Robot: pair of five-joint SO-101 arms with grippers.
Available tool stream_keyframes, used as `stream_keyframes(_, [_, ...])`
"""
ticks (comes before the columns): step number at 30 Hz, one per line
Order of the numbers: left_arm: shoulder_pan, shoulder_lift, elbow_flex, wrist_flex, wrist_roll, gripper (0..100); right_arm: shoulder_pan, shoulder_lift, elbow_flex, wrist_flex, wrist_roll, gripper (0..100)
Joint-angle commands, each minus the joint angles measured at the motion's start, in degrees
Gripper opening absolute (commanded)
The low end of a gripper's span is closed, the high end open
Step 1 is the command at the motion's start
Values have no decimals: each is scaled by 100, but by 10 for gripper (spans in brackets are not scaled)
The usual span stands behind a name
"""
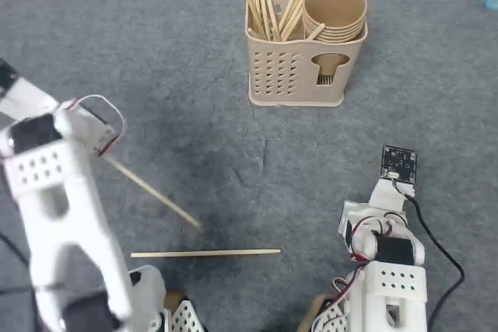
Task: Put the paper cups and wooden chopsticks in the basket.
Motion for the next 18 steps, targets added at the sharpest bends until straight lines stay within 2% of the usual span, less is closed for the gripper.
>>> stream_keyframes(1, [413, -1556, 145, -62, -62, 9, 57, -75, -26, -57, 70, 8])
stream_keyframes(4, [607, -2338, 796, -440, -62, 9, 57, -75, -26, -57, 70, 8])
stream_keyframes(10, [712, -4202, 2246, -1934, -132, 9, 57, -75, -26, -57, 70, 8])
stream_keyframes(15, [1152, -5688, 3178, -3323, -905, 9, 57, -75, -26, -57, 70, 8])
stream_keyframes(18, [1565, -6303, 3556, -4290, -1134, 9, 57, -75, -26, -57, 70, 8])
